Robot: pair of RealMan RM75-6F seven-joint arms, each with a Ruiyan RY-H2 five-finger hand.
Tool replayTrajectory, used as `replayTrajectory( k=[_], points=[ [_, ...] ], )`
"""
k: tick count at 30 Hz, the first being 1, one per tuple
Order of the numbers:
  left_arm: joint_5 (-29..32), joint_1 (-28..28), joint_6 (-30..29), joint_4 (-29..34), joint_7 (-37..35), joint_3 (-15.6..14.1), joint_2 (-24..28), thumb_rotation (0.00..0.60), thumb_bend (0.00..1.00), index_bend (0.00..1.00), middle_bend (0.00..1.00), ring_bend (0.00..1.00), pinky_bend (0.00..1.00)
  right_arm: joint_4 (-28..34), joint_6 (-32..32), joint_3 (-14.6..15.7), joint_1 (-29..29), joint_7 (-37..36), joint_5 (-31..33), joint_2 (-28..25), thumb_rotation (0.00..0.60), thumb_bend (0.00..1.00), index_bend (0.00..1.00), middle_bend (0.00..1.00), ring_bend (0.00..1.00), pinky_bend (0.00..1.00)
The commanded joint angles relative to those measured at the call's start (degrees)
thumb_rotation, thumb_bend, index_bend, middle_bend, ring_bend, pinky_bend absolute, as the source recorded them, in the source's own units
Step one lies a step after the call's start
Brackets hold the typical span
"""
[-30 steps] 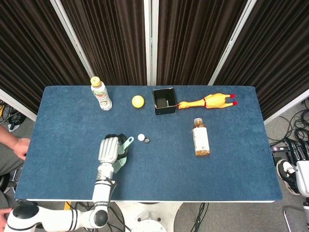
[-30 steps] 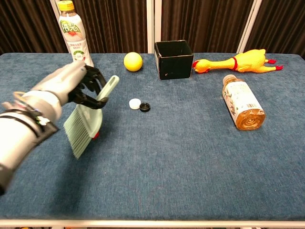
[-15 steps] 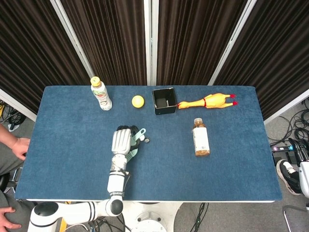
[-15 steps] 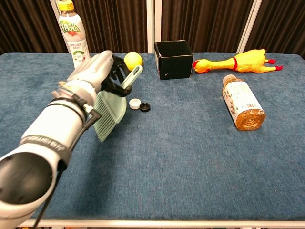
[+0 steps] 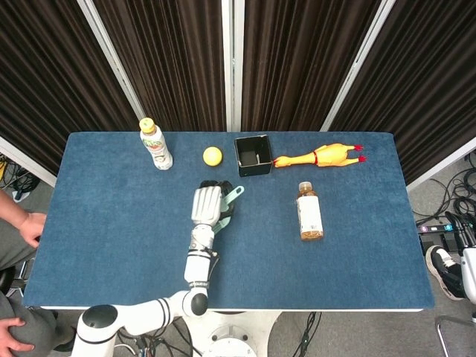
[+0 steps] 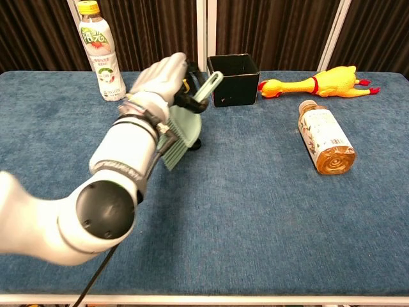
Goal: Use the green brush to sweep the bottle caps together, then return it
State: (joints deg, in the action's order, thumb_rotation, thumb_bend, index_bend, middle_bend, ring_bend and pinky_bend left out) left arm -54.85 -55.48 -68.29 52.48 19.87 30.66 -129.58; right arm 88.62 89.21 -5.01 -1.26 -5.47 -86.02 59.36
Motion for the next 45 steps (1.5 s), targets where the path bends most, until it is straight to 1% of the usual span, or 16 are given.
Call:
replayTrajectory(
  k=[1,7,11,14,15,19,21,23,24,26,28,31,34,40,43,45],
  points=[
    [1.47,-2.39,1.00,-2.03,-0.91,0.68,-0.42,0.600,0.41,0.48,0.51,0.34,0.25,0.01,0.13,-0.02,0.11,-0.03,0.07,-0.07,0.600,0.30,0.00,0.13,0.00,0.00],
    [3.28,-4.63,0.56,-3.69,-1.17,0.45,-0.42,0.600,0.41,0.48,0.51,0.34,0.25,-0.02,0.19,-0.06,0.19,-0.22,0.17,-0.07,0.600,0.30,0.00,0.13,0.00,0.00],
    [1.41,-2.02,-0.70,-1.30,-1.60,-1.33,1.69,0.600,0.41,0.48,0.50,0.34,0.25,-0.13,0.50,-0.12,0.36,-0.40,0.17,-0.12,0.600,0.30,0.00,0.13,0.00,0.00],
    [-1.63,1.98,-2.37,3.59,-1.15,-4.75,6.69,0.600,0.41,0.48,0.50,0.34,0.25,-0.29,0.34,-0.10,0.24,-0.63,0.05,0.05,0.600,0.30,0.00,0.13,0.00,0.00],
    [-2.83,3.71,-2.57,6.25,-0.79,-6.35,9.41,0.600,0.41,0.48,0.50,0.34,0.25,-0.35,0.25,-0.11,0.09,-0.69,-0.12,0.19,0.600,0.30,0.00,0.13,0.00,0.00],
    [-5.26,8.32,0.58,17.28,1.82,-11.52,20.87,0.600,0.41,0.47,0.49,0.34,0.25,-0.57,-0.07,-0.13,-0.53,-0.87,-0.86,0.94,0.600,0.30,0.00,0.13,0.00,0.00],
    [-7.83,9.87,3.32,21.89,1.68,-14.85,27.19,0.600,0.41,0.46,0.49,0.34,0.25,-0.73,-0.24,-0.10,-0.87,-1.00,-1.33,1.24,0.600,0.30,0.00,0.13,0.00,0.00],
    [-9.81,10.60,6.17,24.38,1.27,-17.57,31.77,0.600,0.41,0.46,0.49,0.33,0.24,-0.79,-0.28,-0.09,-1.06,-0.98,-1.61,1.41,0.600,0.30,0.00,0.13,0.00,0.00],
    [-11.58,10.51,9.00,25.39,0.53,-19.55,34.82,0.600,0.41,0.46,0.48,0.32,0.24,-0.81,-0.27,-0.08,-1.14,-0.95,-1.74,1.48,0.600,0.30,0.00,0.13,0.00,0.00],
    [-12.57,10.05,13.38,26.60,1.38,-22.08,38.98,0.600,0.41,0.46,0.48,0.31,0.24,-0.84,-0.29,-0.06,-1.26,-0.73,-1.89,1.64,0.600,0.30,0.00,0.13,0.00,0.00],
    [-13.23,9.52,16.66,27.55,0.44,-23.34,41.56,0.600,0.41,0.46,0.47,0.31,0.23,-0.79,-0.28,-0.02,-1.33,-0.55,-2.03,1.80,0.600,0.30,0.00,0.13,0.00,0.00],
    [-13.82,9.11,19.83,27.47,-0.62,-24.85,43.19,0.600,0.41,0.46,0.47,0.31,0.23,-0.65,-0.06,0.10,-1.19,-0.44,-2.09,1.84,0.600,0.30,0.00,0.13,0.00,0.00],
    [-13.91,8.93,21.94,26.10,-1.55,-25.96,42.90,0.600,0.41,0.45,0.47,0.31,0.23,-0.50,0.35,0.16,-0.86,-0.32,-1.91,1.76,0.600,0.30,0.00,0.13,0.00,0.00],
    [-12.22,8.67,23.23,23.19,-1.90,-25.95,39.91,0.600,0.40,0.42,0.44,0.30,0.23,-0.16,0.52,0.32,-0.61,-0.04,-1.82,1.67,0.600,0.30,0.00,0.13,0.00,0.00],
    [-10.41,8.62,23.49,23.17,-1.15,-25.62,39.01,0.600,0.30,0.33,0.34,0.23,0.23,-0.02,0.59,0.34,-0.56,0.02,-1.83,1.58,0.600,0.30,0.00,0.13,0.00,0.00],
    [-9.06,8.82,22.95,23.65,-0.28,-25.35,38.60,0.600,0.19,0.20,0.24,0.16,0.23,0.00,0.56,0.28,-0.54,-0.06,-1.66,1.53,0.600,0.30,0.00,0.13,0.00,0.00]
  ],
)
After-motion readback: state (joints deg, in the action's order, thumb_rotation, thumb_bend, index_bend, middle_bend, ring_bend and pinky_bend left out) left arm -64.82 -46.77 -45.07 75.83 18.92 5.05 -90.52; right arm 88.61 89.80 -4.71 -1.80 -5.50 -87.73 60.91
